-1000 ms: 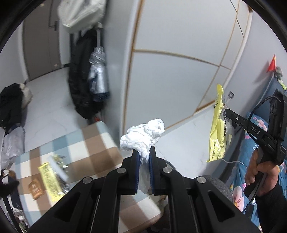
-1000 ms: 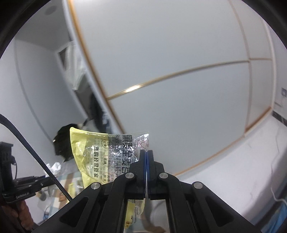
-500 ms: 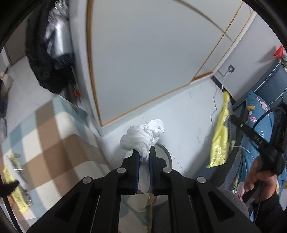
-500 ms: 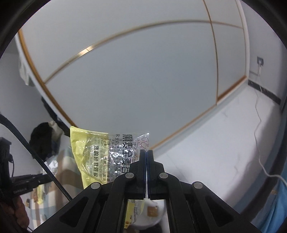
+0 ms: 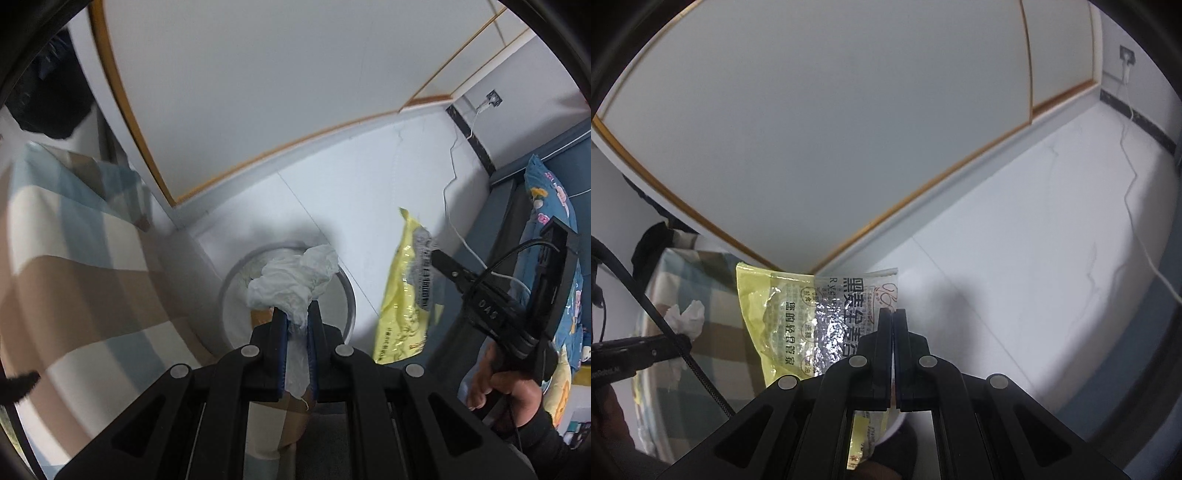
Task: Collect trash
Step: 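Carry the yellow bag and white tissue over the white bin, then open the right tool to drop the yellow bag while the left tool drops the tissue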
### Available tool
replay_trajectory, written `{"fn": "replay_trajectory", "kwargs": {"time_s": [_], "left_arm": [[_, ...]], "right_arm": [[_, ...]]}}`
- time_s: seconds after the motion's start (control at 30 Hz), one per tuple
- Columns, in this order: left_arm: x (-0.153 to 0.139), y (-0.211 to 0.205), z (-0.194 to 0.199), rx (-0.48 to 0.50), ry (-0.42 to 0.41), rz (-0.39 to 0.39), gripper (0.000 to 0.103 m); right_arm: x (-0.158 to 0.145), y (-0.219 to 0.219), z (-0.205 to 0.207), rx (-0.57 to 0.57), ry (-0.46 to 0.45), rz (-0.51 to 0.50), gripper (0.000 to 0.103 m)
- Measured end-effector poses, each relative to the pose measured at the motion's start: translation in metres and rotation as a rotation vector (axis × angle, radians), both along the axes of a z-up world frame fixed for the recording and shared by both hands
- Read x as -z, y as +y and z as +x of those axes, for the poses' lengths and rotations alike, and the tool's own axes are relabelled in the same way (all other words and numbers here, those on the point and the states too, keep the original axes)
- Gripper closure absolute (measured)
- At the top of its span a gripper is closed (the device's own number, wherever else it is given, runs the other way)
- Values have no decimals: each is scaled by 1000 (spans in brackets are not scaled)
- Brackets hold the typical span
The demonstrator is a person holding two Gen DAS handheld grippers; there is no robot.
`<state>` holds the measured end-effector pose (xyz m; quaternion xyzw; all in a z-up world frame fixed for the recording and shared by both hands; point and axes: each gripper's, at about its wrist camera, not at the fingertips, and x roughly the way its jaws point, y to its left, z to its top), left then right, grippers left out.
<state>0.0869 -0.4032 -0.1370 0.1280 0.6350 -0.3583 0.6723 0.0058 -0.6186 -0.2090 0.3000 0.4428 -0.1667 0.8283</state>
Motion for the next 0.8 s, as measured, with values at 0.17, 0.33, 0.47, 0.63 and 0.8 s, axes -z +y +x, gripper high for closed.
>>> {"fn": "replay_trajectory", "kwargs": {"time_s": [0.17,0.33,0.47,0.63,0.8], "left_arm": [[15,-5,1,-7,40,44,98],[24,-9,5,-22,61,82,98],[28,-14,3,-14,61,110,97],[35,-14,4,-27,78,130,97],[38,-14,5,-41,85,139,97]], "right_arm": [[27,3,7,-25,48,31,103],[52,14,20,-65,95,67,102],[71,20,28,-98,136,94,100],[89,29,38,-163,183,126,99],[92,28,36,-181,173,142,95]]}}
